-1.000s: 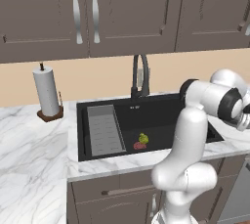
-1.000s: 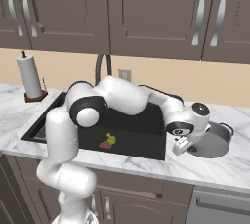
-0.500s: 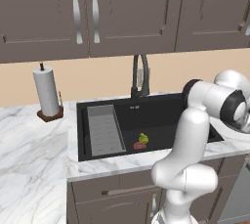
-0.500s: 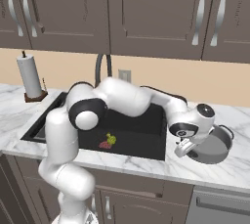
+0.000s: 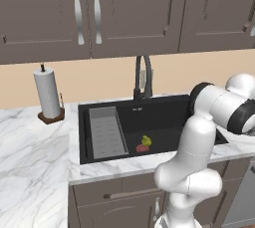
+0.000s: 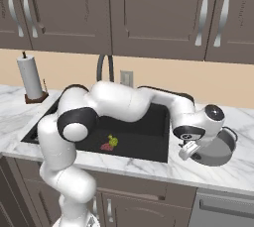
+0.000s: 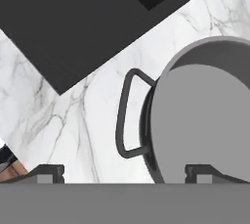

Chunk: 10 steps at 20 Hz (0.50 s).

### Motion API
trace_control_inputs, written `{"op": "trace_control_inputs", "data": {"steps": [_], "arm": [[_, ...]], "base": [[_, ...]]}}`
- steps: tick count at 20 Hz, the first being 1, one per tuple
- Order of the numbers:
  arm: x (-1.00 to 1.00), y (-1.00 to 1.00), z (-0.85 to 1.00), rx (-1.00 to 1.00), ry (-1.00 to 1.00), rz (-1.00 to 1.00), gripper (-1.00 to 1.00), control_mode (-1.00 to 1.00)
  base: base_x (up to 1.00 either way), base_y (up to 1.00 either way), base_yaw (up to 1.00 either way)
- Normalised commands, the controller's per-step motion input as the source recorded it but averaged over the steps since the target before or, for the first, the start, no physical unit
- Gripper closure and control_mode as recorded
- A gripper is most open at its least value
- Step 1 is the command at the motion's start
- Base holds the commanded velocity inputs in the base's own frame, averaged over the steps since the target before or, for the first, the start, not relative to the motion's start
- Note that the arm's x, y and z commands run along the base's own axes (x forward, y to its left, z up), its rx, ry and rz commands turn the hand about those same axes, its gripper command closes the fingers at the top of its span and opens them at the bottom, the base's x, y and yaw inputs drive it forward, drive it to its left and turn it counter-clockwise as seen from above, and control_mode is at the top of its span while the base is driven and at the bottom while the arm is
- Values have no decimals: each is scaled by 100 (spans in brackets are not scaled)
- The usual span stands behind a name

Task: Dump the broccoli from the pot into the sink. Then turn on the water and wash the broccoli. Then turn off the water and put the broccoli back in the pot.

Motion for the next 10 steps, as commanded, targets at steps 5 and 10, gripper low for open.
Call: {"op": "trace_control_inputs", "data": {"steps": [5,10], "arm": [[-14,26,85,0,-19,0,-100,-100],[-16,47,68,0,-18,0,-100,-100]], "base": [[0,0,0],[0,0,0]]}}
